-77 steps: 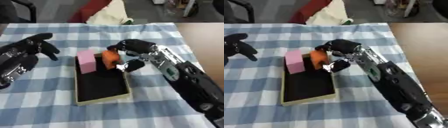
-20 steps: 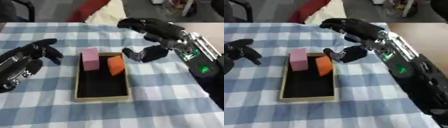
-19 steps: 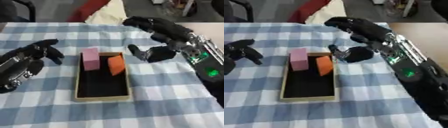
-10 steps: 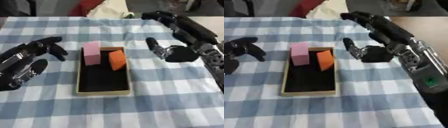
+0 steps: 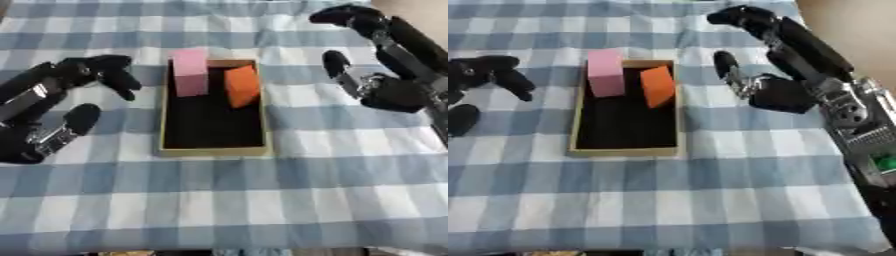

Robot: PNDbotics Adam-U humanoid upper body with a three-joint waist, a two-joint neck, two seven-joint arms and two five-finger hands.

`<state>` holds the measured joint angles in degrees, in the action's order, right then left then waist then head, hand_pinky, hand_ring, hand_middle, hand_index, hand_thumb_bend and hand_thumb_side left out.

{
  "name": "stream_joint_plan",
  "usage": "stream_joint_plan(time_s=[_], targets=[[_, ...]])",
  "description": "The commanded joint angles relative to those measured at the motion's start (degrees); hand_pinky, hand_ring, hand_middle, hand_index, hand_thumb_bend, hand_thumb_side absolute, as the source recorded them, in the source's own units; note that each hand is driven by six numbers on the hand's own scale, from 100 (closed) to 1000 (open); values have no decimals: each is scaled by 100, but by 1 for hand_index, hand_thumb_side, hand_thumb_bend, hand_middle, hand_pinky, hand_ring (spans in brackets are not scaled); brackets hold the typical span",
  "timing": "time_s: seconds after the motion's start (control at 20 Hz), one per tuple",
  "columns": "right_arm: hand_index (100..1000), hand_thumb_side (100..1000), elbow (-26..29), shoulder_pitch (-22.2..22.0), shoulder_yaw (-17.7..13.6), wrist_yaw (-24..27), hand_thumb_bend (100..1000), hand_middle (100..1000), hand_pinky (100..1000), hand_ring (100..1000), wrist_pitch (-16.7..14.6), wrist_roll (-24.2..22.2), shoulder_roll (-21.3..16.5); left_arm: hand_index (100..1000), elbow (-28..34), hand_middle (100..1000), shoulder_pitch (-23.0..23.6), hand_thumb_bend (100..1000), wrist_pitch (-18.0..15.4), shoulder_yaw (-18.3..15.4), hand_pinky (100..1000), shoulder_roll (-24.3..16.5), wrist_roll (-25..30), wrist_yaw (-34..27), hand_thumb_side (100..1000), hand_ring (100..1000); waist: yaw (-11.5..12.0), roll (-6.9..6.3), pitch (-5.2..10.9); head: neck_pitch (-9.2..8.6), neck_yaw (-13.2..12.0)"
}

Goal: Pick up objects on the table and place them in the box.

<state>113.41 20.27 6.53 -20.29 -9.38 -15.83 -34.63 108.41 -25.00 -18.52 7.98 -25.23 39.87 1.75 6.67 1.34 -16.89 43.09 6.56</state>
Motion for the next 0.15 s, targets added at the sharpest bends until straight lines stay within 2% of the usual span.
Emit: stream_joint_plan(time_s=[0.05, 0.1, 0.15], targets=[[811, 931, 118, 10, -45, 287, 100, 863, 931, 922, -118, -141, -123, 877, 155, 738, 38, 100, -77, -38, 874, -243, 134, -45, 906, 713, -11, 1, 132, 19, -31], [764, 940, 118, -1, -25, 339, 100, 861, 931, 921, -136, -206, -143, 824, 159, 733, 72, 100, -97, -24, 873, -280, 181, -55, 910, 713, -7, 7, 137, 2, -30], [676, 952, 118, -6, -2, 376, 100, 857, 929, 920, -144, -275, -164, 761, 159, 729, 104, 100, -116, -12, 872, -310, 221, -62, 919, 712, -4, 11, 140, -14, -34]])
